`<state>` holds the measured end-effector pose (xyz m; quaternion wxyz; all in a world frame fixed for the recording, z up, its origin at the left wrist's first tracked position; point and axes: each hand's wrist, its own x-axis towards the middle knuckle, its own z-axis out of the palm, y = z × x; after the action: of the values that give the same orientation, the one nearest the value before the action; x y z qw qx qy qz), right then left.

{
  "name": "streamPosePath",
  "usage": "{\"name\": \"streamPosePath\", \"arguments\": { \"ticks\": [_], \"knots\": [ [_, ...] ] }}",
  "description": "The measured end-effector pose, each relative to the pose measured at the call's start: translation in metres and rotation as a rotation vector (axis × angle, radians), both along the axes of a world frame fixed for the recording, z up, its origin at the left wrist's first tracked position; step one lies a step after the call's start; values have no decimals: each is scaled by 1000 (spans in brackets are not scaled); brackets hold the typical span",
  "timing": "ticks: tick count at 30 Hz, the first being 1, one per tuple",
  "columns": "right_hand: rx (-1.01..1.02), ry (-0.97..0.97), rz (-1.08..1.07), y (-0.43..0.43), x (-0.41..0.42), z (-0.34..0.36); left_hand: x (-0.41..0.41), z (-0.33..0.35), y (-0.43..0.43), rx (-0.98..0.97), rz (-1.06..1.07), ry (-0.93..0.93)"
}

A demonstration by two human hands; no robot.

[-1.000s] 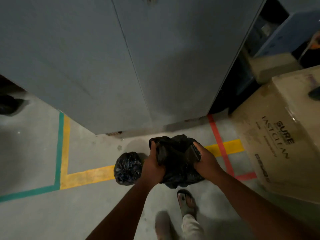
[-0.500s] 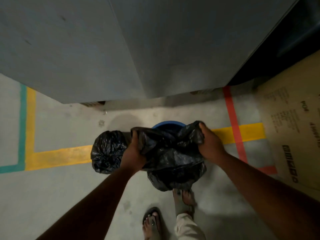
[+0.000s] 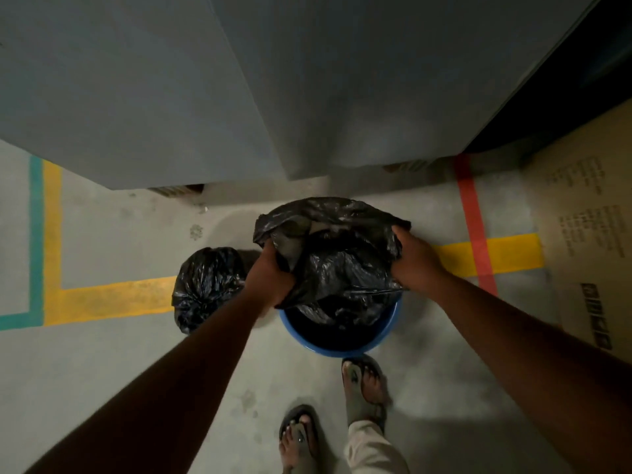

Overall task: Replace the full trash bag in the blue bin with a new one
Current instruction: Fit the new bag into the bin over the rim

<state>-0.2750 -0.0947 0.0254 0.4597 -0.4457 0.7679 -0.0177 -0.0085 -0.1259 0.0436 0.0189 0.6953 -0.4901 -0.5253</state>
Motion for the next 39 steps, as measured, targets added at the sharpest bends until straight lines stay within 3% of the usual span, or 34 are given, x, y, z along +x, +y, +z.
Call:
{"name": "streamPosePath", "arguments": {
  "ticks": [3, 5, 9, 12, 19, 22, 27, 29, 34, 39],
  "knots": [
    [96, 42, 194, -10, -8, -31, 5, -38, -14, 154, -67, -129],
    [162, 47, 176, -14, -15, -46, 9, -52, -19, 243, -140, -221],
    [237, -31, 173, 7, -30, -49, 17, -41, -4, 519, -228, -221],
    [224, -84, 231, 36, -35, -40, 29, -28, 17, 557, -275, -197],
    [233, -230, -12, 38, -38, -48, 33, -29, 29, 460, -151, -66],
    [211, -262, -133, 65, -26, -45, 38, -43, 57, 319, -84, 40],
    [90, -286, -405, 130, 8, -35, 36, -49, 127, 113, 338, 357],
    [79, -236, -427, 145, 17, -42, 35, -60, 147, 38, 383, 267],
    [93, -57, -315, 154, 23, -72, 41, -84, 152, -39, 151, -52],
    [84, 0, -432, 124, 14, -75, 52, -96, 111, -23, 135, -5]
  ]
}}
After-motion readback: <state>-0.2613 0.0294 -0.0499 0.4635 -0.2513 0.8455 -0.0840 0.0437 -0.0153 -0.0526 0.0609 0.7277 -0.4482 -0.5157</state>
